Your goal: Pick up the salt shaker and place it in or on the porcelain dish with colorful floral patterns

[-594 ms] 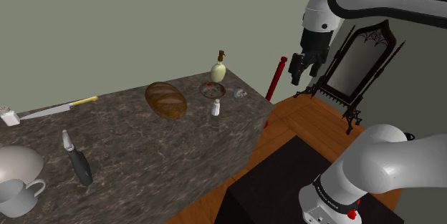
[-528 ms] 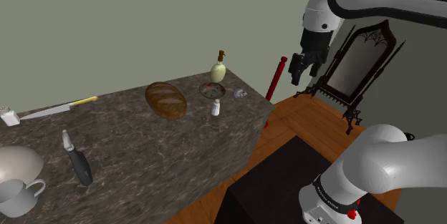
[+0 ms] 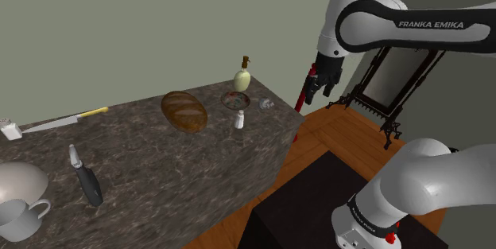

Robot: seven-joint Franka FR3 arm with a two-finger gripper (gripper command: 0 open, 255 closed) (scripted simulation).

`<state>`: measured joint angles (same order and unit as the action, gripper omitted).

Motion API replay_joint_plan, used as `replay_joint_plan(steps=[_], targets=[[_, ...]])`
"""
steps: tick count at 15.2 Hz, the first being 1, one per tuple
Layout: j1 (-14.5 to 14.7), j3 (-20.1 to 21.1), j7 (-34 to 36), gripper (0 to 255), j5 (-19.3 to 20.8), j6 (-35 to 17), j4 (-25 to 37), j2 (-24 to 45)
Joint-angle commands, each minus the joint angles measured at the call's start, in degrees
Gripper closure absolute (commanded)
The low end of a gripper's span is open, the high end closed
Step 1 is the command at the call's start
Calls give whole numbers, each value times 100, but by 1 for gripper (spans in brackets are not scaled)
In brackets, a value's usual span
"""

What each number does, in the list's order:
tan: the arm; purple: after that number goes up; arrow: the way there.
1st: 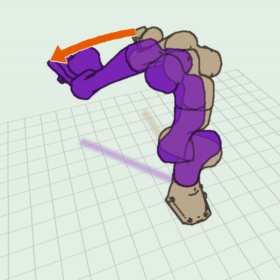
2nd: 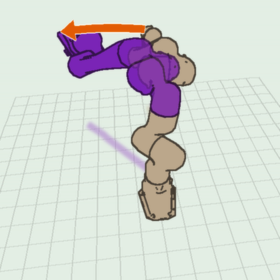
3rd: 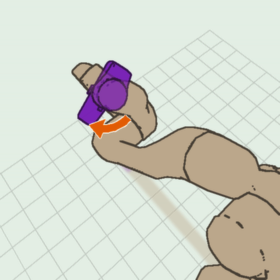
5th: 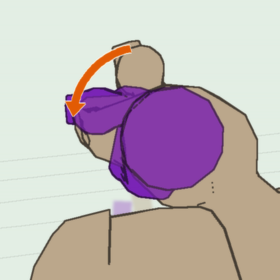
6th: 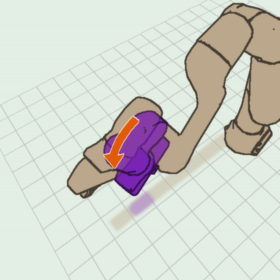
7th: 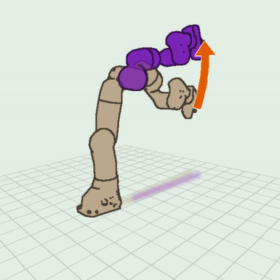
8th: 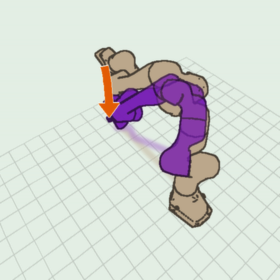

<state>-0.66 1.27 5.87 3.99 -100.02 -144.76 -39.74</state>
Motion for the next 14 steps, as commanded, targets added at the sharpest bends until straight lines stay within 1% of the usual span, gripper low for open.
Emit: replay_joint_plan(steps=[1,8,14], targets=[[-19,-91,-82,0,13,-531,-115,285],[-35,-368,-378,0,-41,-2329,-341,1484],[24,-582,-759,0,-292,-3739,-137,2794]])
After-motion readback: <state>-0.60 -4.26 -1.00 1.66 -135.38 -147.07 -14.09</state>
